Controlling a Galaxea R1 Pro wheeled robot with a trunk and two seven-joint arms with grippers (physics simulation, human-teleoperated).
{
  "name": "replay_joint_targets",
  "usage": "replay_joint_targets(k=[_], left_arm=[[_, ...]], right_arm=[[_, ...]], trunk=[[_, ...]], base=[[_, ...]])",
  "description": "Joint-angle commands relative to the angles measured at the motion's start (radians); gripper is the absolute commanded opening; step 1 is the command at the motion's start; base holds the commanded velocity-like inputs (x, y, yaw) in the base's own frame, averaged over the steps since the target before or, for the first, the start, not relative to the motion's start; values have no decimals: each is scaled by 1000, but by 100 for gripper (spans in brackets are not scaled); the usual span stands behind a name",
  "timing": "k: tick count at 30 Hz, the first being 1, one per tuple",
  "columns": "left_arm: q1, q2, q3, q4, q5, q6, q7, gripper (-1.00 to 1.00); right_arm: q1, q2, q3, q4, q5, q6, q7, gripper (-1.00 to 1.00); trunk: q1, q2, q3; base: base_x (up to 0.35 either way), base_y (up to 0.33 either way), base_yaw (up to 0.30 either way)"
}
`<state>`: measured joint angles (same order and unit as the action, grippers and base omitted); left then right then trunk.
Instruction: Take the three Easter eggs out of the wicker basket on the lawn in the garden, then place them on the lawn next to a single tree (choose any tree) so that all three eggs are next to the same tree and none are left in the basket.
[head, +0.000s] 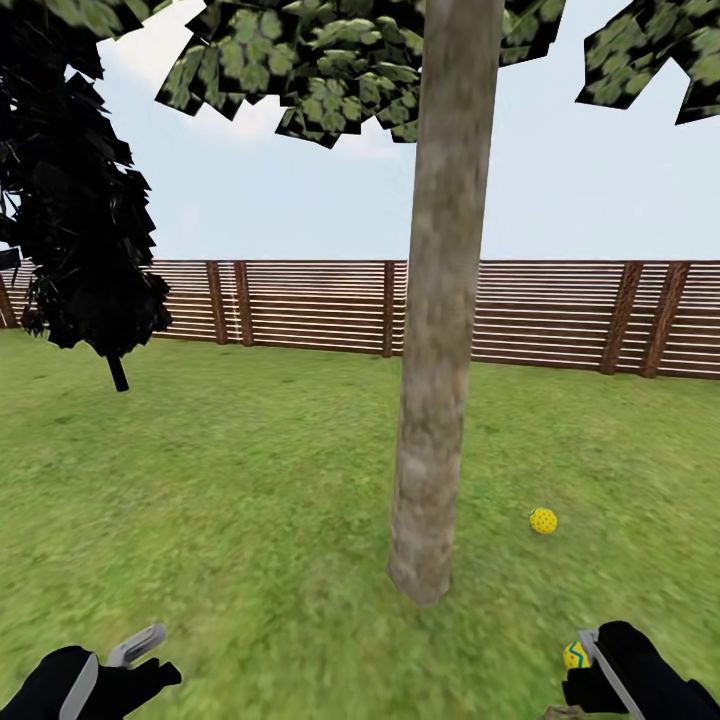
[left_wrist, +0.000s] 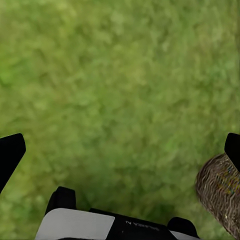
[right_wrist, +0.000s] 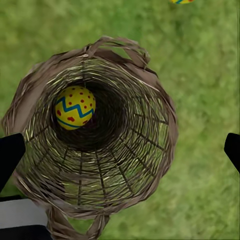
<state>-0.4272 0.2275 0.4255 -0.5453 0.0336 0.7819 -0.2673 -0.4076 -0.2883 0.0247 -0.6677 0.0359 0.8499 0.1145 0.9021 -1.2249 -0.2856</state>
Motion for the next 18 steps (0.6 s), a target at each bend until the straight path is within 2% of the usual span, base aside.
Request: replay_joint_targets(k=[1, 18], left_arm=[[-1, 0, 4, -1, 3, 7, -1, 100], [-1, -2, 4, -1, 3, 7, -1, 100]], right_arm=[[-1, -2, 2, -2, 4, 7, 6, 100], [-1, -5, 3, -6, 3, 18, 7, 100]], trunk=[[4, -8, -5], [69, -127, -58]], base=[[0, 0, 0], [0, 0, 0]])
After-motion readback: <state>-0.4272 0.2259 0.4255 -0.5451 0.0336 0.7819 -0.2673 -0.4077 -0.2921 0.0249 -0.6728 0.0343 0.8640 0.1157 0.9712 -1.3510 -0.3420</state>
